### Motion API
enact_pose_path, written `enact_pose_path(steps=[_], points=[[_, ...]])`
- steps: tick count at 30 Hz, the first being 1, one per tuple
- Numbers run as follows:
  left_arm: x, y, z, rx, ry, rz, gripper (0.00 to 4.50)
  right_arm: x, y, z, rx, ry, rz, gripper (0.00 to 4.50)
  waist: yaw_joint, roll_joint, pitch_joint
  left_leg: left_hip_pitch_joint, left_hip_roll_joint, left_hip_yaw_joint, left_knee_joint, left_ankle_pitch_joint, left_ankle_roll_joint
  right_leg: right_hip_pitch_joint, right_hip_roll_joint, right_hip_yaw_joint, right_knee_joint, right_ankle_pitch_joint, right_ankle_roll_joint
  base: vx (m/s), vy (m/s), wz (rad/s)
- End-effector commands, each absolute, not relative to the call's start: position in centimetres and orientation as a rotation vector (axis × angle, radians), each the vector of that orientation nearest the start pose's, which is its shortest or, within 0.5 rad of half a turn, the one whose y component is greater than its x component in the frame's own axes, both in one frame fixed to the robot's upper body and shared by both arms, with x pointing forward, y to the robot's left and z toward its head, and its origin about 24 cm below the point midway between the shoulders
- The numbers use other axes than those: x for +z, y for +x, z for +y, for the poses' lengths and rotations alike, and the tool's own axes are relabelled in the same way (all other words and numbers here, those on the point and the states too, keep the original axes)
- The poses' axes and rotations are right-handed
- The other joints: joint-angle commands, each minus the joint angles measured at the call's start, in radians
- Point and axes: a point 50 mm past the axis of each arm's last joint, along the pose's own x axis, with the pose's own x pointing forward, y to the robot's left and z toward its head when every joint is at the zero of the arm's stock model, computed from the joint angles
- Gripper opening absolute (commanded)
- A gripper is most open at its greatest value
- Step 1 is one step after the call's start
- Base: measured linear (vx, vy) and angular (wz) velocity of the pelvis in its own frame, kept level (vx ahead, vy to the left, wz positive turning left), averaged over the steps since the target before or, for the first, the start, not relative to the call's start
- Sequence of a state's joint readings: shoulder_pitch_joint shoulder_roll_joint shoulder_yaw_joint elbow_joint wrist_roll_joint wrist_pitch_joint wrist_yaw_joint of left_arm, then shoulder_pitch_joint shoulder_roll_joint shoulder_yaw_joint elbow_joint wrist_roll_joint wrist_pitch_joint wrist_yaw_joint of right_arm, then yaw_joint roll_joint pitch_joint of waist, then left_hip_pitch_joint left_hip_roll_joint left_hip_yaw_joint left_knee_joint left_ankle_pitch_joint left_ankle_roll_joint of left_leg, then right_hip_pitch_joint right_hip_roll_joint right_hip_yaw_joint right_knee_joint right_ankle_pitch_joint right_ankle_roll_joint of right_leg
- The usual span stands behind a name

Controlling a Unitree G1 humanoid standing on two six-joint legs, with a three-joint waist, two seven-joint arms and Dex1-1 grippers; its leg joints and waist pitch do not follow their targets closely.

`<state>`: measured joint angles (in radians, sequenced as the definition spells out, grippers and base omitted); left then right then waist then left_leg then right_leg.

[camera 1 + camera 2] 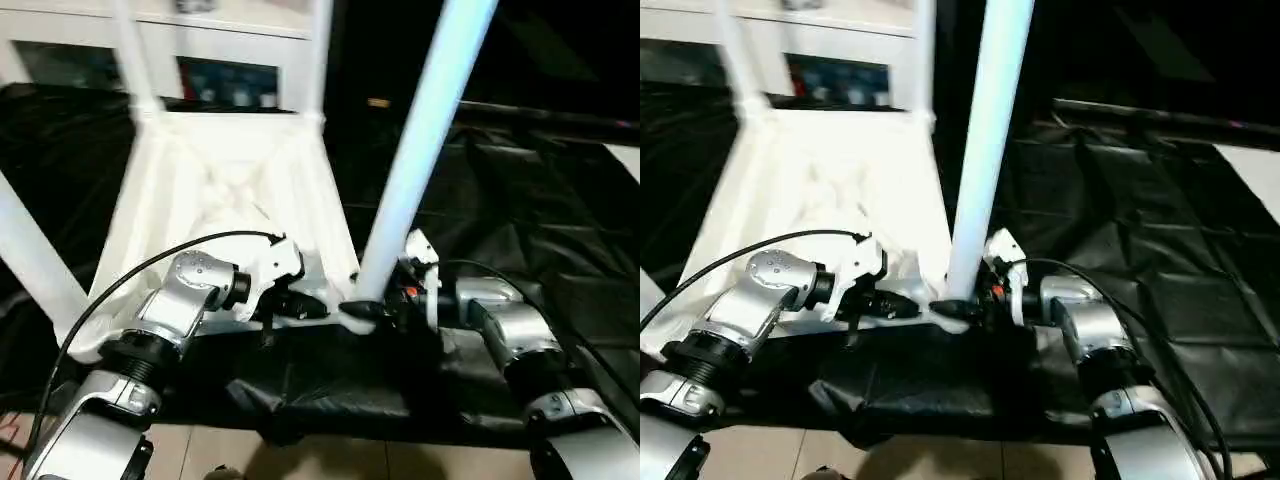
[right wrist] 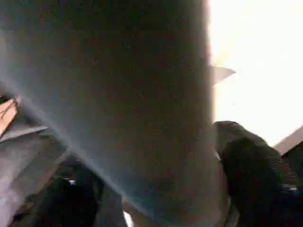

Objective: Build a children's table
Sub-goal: Rotate leg to tighten

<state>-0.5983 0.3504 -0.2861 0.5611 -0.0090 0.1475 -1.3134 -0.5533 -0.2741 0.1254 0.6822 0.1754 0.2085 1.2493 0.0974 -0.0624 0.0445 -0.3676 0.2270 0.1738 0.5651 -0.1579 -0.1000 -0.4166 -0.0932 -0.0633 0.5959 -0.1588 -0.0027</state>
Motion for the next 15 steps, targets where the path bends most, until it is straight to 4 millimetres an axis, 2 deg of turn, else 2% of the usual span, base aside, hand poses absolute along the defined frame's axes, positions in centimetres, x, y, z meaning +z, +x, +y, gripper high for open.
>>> enact_pose_path(steps=[1,2,3,9,12,15], points=[[6.5,30.9,11.1,-1.522,0.333,0.408,0.0,3.2,30.3,-12.9,1.349,0.078,0.463,3.1,0.0,0.012,-0.06,0.017,0.008,0.016,-0.064,-0.286,0.016,0.049,-0.033,0.031,-0.06,-0.227,-0.223,0.0,0.0,0.0],[6.5,30.8,11.1,-1.527,0.332,0.409,0.0,3.1,30.2,-12.9,1.359,0.081,0.472,3.1,0.0,0.011,-0.061,0.015,0.008,0.015,-0.064,-0.28,0.014,0.051,-0.033,0.031,-0.058,-0.225,-0.219,0.0,0.0,0.0],[6.5,30.8,11.1,-1.529,0.332,0.41,0.0,3.1,30.1,-12.9,1.364,0.083,0.477,2.89,0.001,0.011,-0.061,0.015,0.007,0.015,-0.063,-0.279,0.013,0.05,-0.033,0.031,-0.059,-0.225,-0.218,0.0,0.0,0.0],[6.4,30.8,11.3,-1.522,0.341,0.418,0.0,3.0,29.7,-12.7,1.377,0.098,0.489,2.74,0.002,0.011,-0.063,0.013,0.006,0.015,-0.063,-0.259,0.011,0.052,-0.033,0.03,-0.056,-0.202,-0.215,0.0,0.0,0.0],[6.3,31.7,10.9,-1.416,0.357,0.399,0.0,2.8,29.9,-12.3,1.329,0.094,0.477,2.74,0.002,0.01,-0.062,0.014,0.006,0.015,-0.062,-0.264,0.011,0.051,-0.033,0.031,-0.058,-0.202,-0.216,0.0,0.0,0.0],[6.4,32.5,10.3,-1.304,0.358,0.364,0.0,2.4,30.6,-11.7,1.196,0.099,0.457,2.74,0.001,0.008,-0.06,0.016,0.003,0.013,-0.064,-0.29,0.0,0.048,-0.037,0.032,-0.065,-0.266,-0.196,0.0,0.0,0.0]])
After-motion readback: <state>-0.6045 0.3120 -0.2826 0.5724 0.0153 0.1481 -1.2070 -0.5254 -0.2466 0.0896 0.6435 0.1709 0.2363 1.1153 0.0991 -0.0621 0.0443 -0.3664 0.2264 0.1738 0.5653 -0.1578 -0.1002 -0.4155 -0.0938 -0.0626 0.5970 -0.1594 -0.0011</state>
